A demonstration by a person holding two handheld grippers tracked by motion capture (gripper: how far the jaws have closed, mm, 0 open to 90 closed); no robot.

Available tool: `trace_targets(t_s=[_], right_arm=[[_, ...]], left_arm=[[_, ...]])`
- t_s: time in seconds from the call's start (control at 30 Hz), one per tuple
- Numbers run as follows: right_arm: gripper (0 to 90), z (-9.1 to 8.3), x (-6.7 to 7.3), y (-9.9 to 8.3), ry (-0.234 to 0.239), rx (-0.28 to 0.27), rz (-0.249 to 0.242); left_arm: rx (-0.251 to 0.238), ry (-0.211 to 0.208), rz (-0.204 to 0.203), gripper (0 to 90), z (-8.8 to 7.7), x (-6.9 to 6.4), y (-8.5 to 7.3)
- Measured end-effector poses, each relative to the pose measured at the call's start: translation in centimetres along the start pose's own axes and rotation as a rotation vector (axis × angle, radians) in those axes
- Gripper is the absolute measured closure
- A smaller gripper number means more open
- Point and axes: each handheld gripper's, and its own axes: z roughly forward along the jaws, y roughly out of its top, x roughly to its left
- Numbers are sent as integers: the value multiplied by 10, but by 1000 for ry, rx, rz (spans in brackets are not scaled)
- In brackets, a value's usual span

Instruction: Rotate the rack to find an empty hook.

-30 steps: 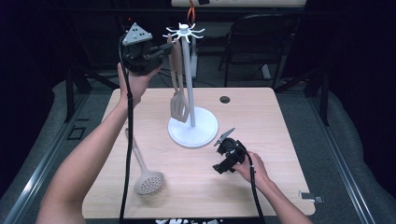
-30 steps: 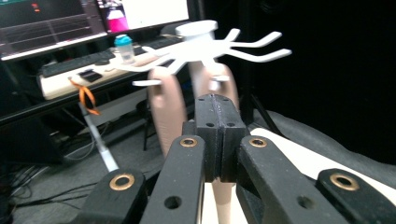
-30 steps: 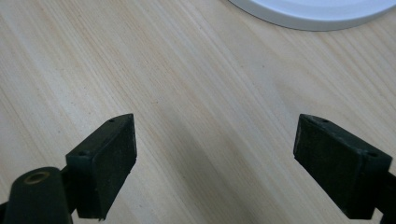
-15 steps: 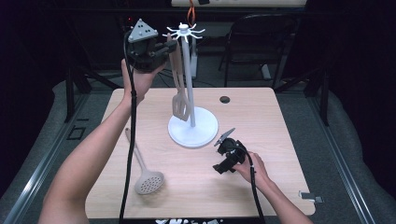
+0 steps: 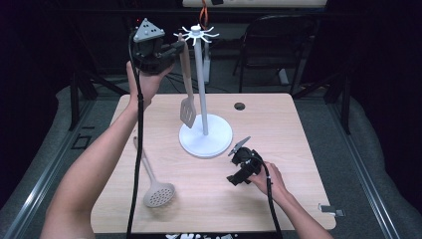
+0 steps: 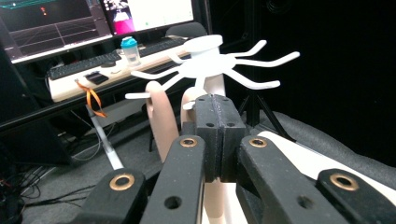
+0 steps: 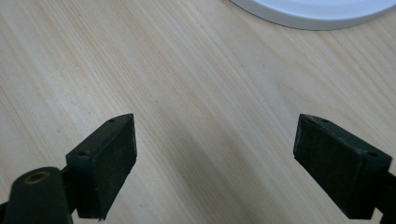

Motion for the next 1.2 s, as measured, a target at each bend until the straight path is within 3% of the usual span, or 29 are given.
trace_targets(t_s=[0.47,0.7,0.9,1.07,1.2], right_arm=[[129,0,0,0,3,0,-4],[129,0,0,0,3,-1,-5],[129,-1,-1,1,-1,14,-18],[129,-1,0,1,1,23,-21],[129,-1,0,2,-2,30,-24]], left_arm=[[1,33,-21,900,3,10,-1],[-22,20,-44,889,-3,13,-3],[-22,17,-65,715,-15,16,-13],[7,48,-69,493,-24,19,-24],[44,54,-73,366,-28,22,-36]])
